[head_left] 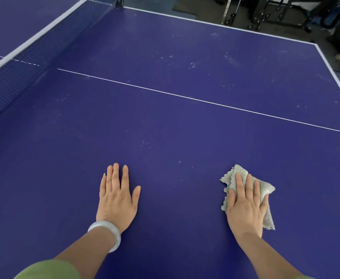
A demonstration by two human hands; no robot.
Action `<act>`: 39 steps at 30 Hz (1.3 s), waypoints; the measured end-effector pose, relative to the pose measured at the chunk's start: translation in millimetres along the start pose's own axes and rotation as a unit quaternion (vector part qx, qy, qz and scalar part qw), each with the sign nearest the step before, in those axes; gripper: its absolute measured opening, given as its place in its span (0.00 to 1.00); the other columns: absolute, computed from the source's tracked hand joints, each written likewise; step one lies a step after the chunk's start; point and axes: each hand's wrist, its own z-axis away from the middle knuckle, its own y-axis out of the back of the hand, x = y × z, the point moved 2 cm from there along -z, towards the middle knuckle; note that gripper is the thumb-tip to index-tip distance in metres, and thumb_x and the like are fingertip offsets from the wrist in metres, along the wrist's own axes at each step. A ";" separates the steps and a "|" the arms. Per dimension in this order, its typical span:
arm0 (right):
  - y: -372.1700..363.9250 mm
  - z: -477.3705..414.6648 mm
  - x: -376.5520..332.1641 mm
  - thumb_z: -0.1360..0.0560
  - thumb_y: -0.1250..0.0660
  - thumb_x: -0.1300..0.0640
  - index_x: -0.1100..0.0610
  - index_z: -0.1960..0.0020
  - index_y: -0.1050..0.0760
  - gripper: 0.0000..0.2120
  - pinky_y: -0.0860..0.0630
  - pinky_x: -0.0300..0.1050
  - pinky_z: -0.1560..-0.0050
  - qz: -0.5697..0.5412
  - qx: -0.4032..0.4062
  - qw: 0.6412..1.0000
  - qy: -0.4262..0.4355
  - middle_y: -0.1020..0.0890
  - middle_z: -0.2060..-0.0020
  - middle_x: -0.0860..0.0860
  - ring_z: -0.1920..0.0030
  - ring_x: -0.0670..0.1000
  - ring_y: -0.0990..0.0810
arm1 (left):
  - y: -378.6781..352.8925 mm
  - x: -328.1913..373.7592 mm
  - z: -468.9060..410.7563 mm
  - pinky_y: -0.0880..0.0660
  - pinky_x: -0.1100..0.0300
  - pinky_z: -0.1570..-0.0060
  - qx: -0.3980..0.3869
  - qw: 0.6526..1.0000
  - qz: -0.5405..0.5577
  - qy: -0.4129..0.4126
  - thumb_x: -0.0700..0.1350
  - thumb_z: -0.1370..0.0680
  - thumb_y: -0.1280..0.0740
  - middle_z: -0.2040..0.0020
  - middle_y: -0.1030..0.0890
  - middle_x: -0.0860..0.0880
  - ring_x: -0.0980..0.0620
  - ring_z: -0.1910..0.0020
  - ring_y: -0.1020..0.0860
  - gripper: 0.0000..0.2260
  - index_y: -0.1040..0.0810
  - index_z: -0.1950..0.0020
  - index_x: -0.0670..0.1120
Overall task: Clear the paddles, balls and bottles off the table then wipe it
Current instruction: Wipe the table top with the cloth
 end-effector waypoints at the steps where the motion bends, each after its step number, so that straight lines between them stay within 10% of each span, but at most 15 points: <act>1: 0.5 -0.6 0.2 0.19 0.60 0.43 0.43 0.21 0.60 0.26 0.64 0.55 0.23 0.005 0.001 1.000 -0.001 0.58 0.21 0.45 0.22 0.49 0.61 | -0.7 0.9 0.6 0.55 0.49 0.23 0.004 1.000 -0.005 0.000 0.60 0.19 0.57 0.22 0.41 0.38 0.41 0.22 0.45 0.32 0.42 0.22 0.40; 9: -4.7 34.1 -45.9 0.18 0.60 0.44 0.47 0.21 0.55 0.26 0.52 0.66 0.26 0.005 0.034 0.998 -0.061 0.48 0.21 0.55 0.22 0.58 0.49 | 0.0 2.6 0.3 0.50 0.47 0.25 0.011 1.000 -0.013 0.003 0.58 0.19 0.54 0.23 0.39 0.37 0.40 0.23 0.42 0.31 0.39 0.23 0.40; 16: -22.9 52.9 -118.0 0.19 0.54 0.45 0.50 0.22 0.43 0.27 0.44 0.67 0.28 0.052 -0.005 0.961 0.271 0.40 0.23 0.54 0.23 0.58 0.44 | 2.5 1.4 -0.3 0.49 0.46 0.25 0.008 1.000 -0.021 0.002 0.58 0.19 0.55 0.23 0.39 0.38 0.40 0.23 0.42 0.31 0.39 0.23 0.40; 23: 0.1 -15.1 -50.8 0.22 0.65 0.40 0.48 0.20 0.58 0.32 0.56 0.67 0.26 0.001 -0.030 0.995 -0.090 0.57 0.21 0.53 0.21 0.56 0.60 | 2.3 2.2 -0.7 0.47 0.45 0.26 0.010 1.000 -0.022 0.003 0.58 0.19 0.54 0.24 0.37 0.38 0.40 0.23 0.40 0.30 0.37 0.23 0.40; 27: -22.2 38.1 -123.1 0.19 0.55 0.44 0.53 0.21 0.44 0.28 0.49 0.67 0.27 0.026 0.026 0.990 0.136 0.39 0.24 0.58 0.23 0.61 0.43 | -0.4 1.3 -0.4 0.46 0.45 0.26 0.005 1.000 -0.020 -0.001 0.58 0.19 0.55 0.23 0.39 0.38 0.40 0.23 0.41 0.31 0.38 0.23 0.40; 31: -25.6 -1.8 -153.5 0.19 0.56 0.43 0.50 0.20 0.49 0.28 0.49 0.66 0.27 0.074 -0.017 0.932 0.354 0.46 0.21 0.52 0.21 0.57 0.51 | -1.9 0.5 -0.3 0.50 0.47 0.25 0.028 0.999 -0.020 -0.006 0.58 0.19 0.54 0.23 0.38 0.38 0.40 0.23 0.41 0.31 0.37 0.23 0.39; 39: 23.9 -107.9 18.3 0.20 0.61 0.38 0.44 0.21 0.58 0.29 0.58 0.72 0.28 0.000 -0.034 0.988 -0.149 0.56 0.21 0.49 0.21 0.53 0.59 | 0.2 2.3 -0.2 0.48 0.46 0.25 0.024 1.000 -0.019 -0.003 0.57 0.20 0.52 0.24 0.36 0.37 0.40 0.24 0.40 0.31 0.36 0.24 0.38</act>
